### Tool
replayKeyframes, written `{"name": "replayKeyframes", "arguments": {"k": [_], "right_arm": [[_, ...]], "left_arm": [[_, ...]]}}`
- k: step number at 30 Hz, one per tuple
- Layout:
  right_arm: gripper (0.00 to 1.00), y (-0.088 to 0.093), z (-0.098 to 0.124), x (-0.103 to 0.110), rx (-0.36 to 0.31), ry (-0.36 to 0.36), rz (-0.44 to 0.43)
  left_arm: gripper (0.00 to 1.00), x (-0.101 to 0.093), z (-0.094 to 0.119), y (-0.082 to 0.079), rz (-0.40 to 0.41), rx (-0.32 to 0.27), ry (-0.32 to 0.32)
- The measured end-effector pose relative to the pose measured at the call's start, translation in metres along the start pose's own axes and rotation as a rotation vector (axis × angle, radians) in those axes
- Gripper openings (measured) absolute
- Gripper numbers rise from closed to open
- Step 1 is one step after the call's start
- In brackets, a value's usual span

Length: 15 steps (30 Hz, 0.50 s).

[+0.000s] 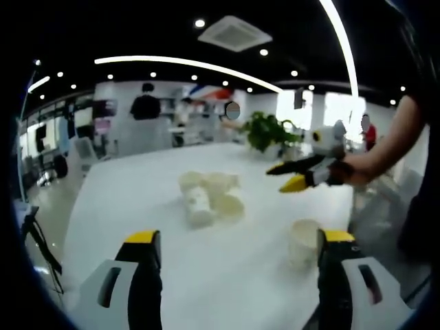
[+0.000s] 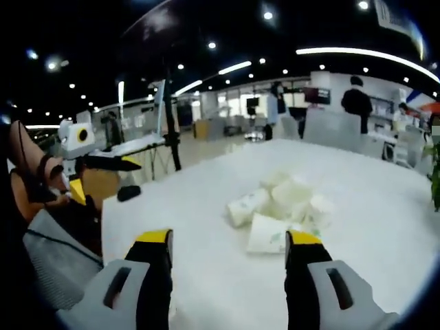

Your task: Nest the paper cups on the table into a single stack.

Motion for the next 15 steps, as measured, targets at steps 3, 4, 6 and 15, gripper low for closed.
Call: {"name": "replayKeyframes", "arguments": {"k": [3, 4, 6, 15], "right_arm": [[0.57, 0.003, -0.006, -0.004, 0.028, 0.011, 0.017], [0.57, 0.003, -0.008, -0.006, 0.031, 0.016, 0.019], [0.57, 0.004, -0.013, -0.009, 0.041, 0.026, 0.018], [0.53, 0.01, -0.033, -0.023, 0.09, 0.08, -0.005]], "left_arm": [[0.93, 0.001, 0.003, 0.001, 0.005, -0.002, -0.009], [0.92, 0.002, 0.003, 0.002, 0.009, -0.004, -0.011], [0.93, 0.002, 0.005, 0.003, 0.013, -0.006, -0.018], [0.92, 0.002, 0.01, 0.012, 0.037, -0.006, -0.033]]}}
Point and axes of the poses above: the point that each gripper's makers call its tool centre point, and the gripper's own axes: z roughly backward along the fingers, x roughly to its left, y roughly out of its underside, the point moved 3 cm from there along z, roughly backward along the fingers, and after that the axes turned 2 degrees about y, right-handed, at the moved point
